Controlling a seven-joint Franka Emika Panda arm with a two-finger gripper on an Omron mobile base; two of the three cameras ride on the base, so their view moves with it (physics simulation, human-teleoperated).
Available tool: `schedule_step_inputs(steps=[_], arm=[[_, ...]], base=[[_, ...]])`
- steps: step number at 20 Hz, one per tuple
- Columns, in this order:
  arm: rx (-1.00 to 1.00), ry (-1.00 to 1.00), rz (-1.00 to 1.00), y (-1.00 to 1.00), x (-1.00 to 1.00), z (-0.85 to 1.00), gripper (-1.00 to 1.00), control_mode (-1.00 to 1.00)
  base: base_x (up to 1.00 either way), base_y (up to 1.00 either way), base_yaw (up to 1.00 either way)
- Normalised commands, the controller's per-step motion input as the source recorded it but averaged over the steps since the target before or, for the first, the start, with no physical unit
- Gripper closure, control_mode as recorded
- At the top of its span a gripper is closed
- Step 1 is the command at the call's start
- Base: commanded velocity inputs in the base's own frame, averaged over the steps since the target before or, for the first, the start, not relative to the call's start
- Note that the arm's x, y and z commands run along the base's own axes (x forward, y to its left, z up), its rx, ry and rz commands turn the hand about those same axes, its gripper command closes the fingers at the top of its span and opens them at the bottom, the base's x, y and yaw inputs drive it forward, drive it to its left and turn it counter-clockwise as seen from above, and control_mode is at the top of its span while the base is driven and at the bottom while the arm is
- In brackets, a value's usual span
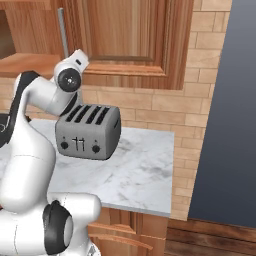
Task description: Close all open cabinet doors.
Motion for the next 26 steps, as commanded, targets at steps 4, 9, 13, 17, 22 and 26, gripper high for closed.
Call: schedule_step_inputs(steps=[4,9,13,17,22,26], arm=[[0.00,0.00,0.00,0.03,0.43,-0.17,-1.00,-1.00],[0.00,0.00,0.00,0.00,0.40,-0.24,-1.00,-1.00],[0.00,0.01,0.00,0.00,0.37,-0.27,-1.00,-1.00],[0.00,0.02,0.00,0.00,0.30,-0.36,-1.00,-1.00],[0.00,0.03,0.00,0.00,0.09,-0.60,-1.00,-1.00],[-0.01,0.05,-0.01,0.00,0.00,-0.68,-1.00,-1.00]], base=[[0.00,0.00,0.00],[0.00,0.00,0.00],[0.00,0.00,0.00],[0.00,0.00,0.00],[0.00,0.00,0.00],[0.00,0.00,0.00]])
